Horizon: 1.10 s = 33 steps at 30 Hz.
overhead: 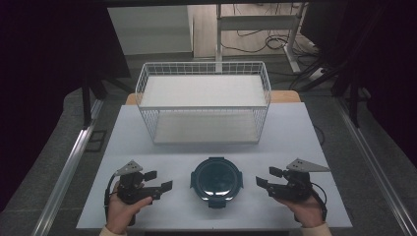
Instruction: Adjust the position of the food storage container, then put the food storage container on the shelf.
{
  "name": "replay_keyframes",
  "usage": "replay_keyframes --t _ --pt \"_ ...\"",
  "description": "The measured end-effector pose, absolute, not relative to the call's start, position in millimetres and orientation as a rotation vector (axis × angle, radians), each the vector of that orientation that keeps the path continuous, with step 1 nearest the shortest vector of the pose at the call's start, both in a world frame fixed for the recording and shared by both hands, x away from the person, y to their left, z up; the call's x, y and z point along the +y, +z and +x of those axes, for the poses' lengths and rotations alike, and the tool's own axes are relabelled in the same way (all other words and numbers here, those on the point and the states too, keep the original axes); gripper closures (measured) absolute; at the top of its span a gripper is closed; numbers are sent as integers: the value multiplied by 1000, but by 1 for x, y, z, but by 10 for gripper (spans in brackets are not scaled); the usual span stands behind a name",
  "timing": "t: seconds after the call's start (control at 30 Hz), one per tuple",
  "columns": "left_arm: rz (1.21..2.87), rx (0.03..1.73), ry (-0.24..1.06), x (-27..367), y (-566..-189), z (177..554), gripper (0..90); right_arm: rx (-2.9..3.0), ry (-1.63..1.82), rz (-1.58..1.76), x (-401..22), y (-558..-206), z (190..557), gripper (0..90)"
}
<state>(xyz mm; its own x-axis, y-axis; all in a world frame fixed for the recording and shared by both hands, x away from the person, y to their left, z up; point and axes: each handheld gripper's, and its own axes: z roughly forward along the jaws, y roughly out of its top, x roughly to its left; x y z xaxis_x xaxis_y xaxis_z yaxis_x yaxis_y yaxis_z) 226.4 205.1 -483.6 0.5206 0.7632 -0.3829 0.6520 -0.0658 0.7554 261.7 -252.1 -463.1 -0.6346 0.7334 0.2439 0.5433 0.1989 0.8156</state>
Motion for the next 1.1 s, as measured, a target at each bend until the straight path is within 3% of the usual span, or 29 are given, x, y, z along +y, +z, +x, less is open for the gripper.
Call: replay_keyframes --t 0.43,1.1 --pt "1759 1186 131 210 -483 228 180 2291 1438 1248 -244 -465 259 181" --pt "1765 1164 98 202 -483 228 155 2376 1400 1276 -230 -471 260 144"
